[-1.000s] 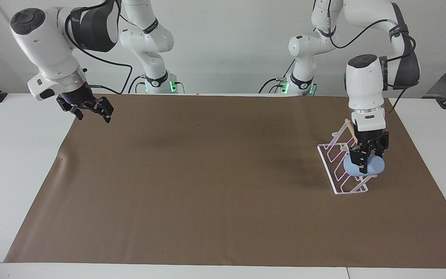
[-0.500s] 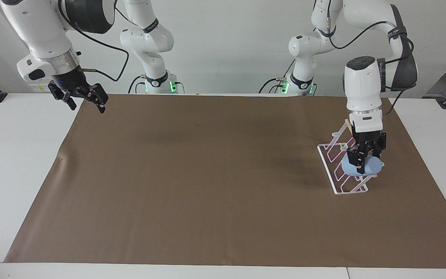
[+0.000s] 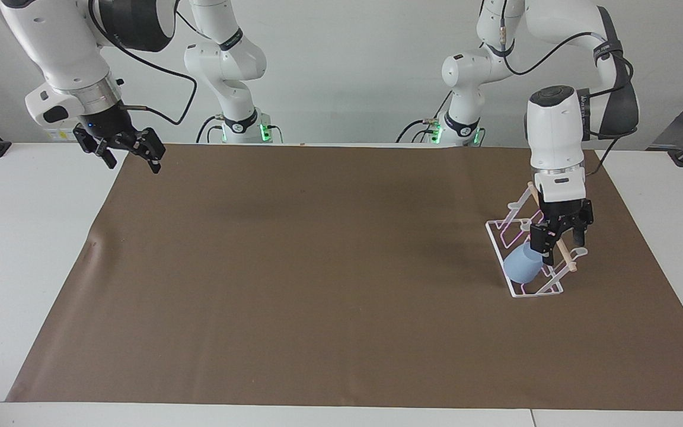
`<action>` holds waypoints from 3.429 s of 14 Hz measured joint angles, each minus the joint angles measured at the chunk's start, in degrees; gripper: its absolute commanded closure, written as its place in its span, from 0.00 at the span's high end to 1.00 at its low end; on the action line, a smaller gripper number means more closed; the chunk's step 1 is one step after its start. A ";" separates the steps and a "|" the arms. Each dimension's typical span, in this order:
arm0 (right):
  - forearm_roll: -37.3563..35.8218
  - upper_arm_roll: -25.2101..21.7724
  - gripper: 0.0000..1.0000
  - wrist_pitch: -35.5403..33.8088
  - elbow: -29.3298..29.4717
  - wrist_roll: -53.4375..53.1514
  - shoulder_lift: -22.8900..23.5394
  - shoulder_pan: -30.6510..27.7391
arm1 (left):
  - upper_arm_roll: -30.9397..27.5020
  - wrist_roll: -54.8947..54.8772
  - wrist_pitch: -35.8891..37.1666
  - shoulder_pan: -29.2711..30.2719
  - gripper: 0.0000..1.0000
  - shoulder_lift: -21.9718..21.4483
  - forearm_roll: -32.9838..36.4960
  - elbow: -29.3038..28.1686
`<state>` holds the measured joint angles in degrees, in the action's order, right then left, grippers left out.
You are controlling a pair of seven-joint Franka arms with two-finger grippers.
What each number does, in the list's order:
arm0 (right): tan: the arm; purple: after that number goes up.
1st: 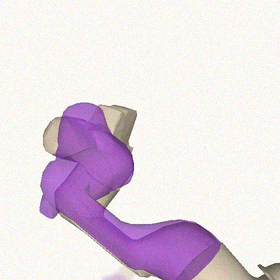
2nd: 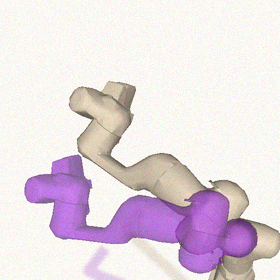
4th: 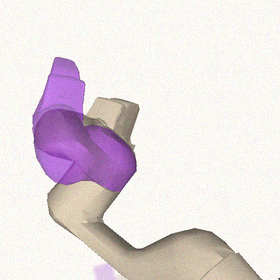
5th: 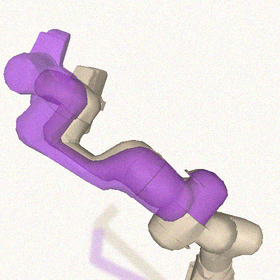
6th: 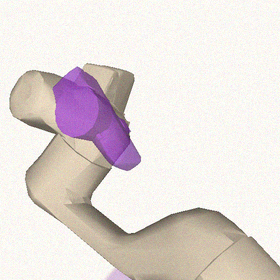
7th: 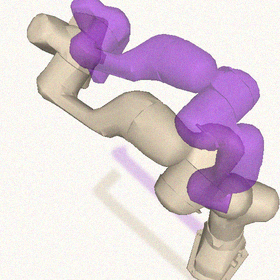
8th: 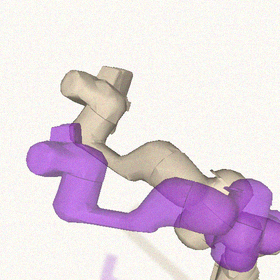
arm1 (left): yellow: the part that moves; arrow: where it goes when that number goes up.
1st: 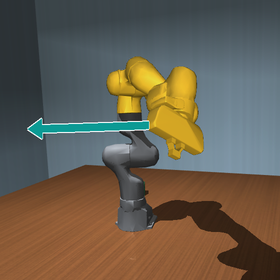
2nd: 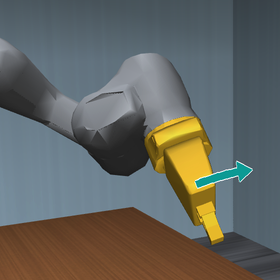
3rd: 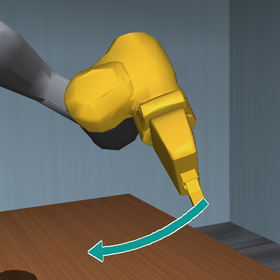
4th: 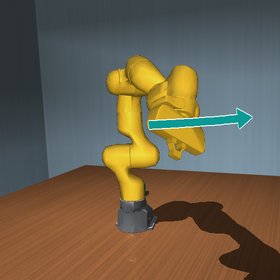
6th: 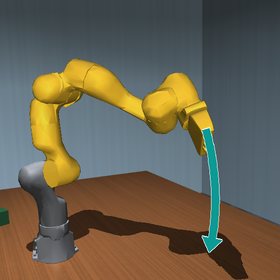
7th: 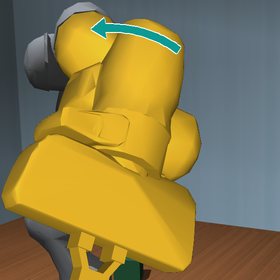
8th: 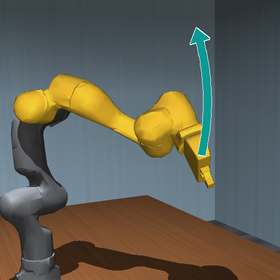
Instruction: Hang cup on cup holder
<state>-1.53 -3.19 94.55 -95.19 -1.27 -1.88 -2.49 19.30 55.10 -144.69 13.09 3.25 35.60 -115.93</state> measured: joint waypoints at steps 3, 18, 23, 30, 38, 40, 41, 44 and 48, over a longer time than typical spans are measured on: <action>0.00 0.04 1.00 0.00 0.00 0.00 0.00 0.00 | 0.17 -0.42 0.75 -0.43 1.00 -0.06 0.08 0.96; 0.00 0.08 1.00 0.00 0.00 0.00 0.00 0.01 | -5.71 -23.16 25.45 -9.84 1.00 -0.84 -21.40 16.62; 0.00 0.08 1.00 0.00 0.00 0.00 0.00 0.01 | -8.49 -41.85 39.12 -10.15 1.00 -4.53 -26.17 18.07; 0.00 0.08 1.00 0.00 0.00 0.00 0.00 0.01 | -10.41 -49.28 53.79 -11.50 1.00 -5.04 -32.80 24.20; 0.00 0.08 1.00 0.00 0.00 0.00 0.00 0.01 | -13.73 -54.86 56.31 -11.44 1.00 -5.45 -37.56 26.96; 0.00 0.08 1.00 0.00 0.00 0.00 0.00 0.01 | -13.70 -56.65 56.68 -11.44 1.00 -5.47 -37.55 26.96; 0.00 0.08 1.00 0.00 0.00 0.00 0.00 0.01 | -13.70 -57.08 56.73 -11.44 1.00 -5.47 -37.44 26.96; 0.00 0.08 1.00 0.00 0.00 0.00 0.00 0.01 | -13.72 -57.20 56.72 -11.43 1.00 -5.47 -37.32 26.96; 0.00 0.08 1.00 0.00 0.00 0.00 0.00 0.01 | -14.07 -57.20 56.71 -11.29 1.00 -5.47 -37.28 26.96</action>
<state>-1.53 -3.11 94.54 -95.19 -1.27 -1.88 -2.48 5.23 -2.10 -87.98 1.80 -2.23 -1.68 -88.97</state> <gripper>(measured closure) 0.000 0.000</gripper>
